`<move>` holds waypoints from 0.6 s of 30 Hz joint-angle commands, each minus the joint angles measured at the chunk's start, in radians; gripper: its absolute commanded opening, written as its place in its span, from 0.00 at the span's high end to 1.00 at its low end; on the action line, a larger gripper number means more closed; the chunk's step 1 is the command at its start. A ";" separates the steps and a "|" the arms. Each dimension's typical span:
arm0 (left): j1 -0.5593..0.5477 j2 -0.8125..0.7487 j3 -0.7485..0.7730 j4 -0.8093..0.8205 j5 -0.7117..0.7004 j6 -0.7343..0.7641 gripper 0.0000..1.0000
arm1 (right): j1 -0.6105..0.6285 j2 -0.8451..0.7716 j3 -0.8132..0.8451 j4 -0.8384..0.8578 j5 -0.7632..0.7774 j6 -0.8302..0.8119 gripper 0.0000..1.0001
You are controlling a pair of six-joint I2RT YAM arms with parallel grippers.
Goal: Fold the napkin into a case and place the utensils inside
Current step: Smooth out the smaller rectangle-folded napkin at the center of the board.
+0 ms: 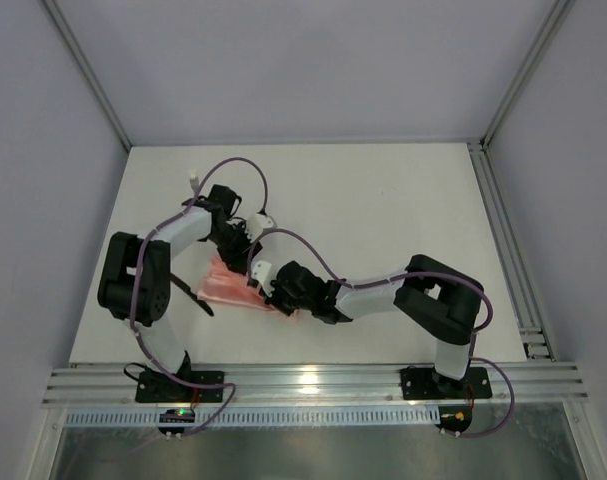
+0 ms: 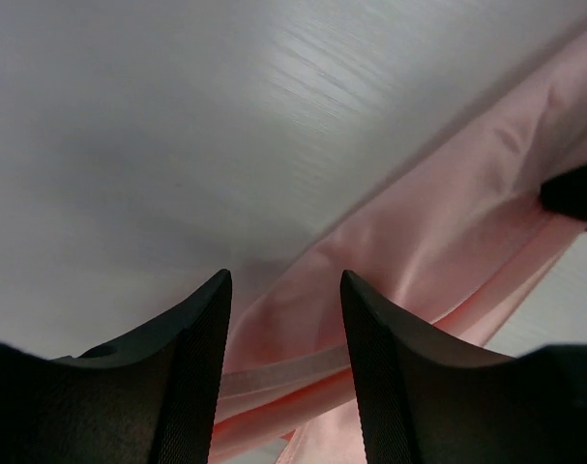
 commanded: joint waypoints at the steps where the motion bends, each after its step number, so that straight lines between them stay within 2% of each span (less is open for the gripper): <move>1: -0.006 -0.066 -0.027 -0.115 0.101 0.185 0.49 | 0.008 -0.030 -0.023 -0.034 0.007 -0.034 0.96; 9: -0.006 -0.135 -0.060 -0.297 0.168 0.411 0.49 | 0.009 -0.050 -0.065 -0.013 -0.032 -0.087 0.96; 15: -0.020 -0.158 -0.128 -0.265 0.066 0.402 0.52 | 0.008 -0.056 -0.074 -0.013 -0.041 -0.116 0.96; 18: -0.026 -0.201 -0.177 -0.236 0.069 0.402 0.50 | 0.009 -0.061 -0.078 -0.010 -0.050 -0.136 0.96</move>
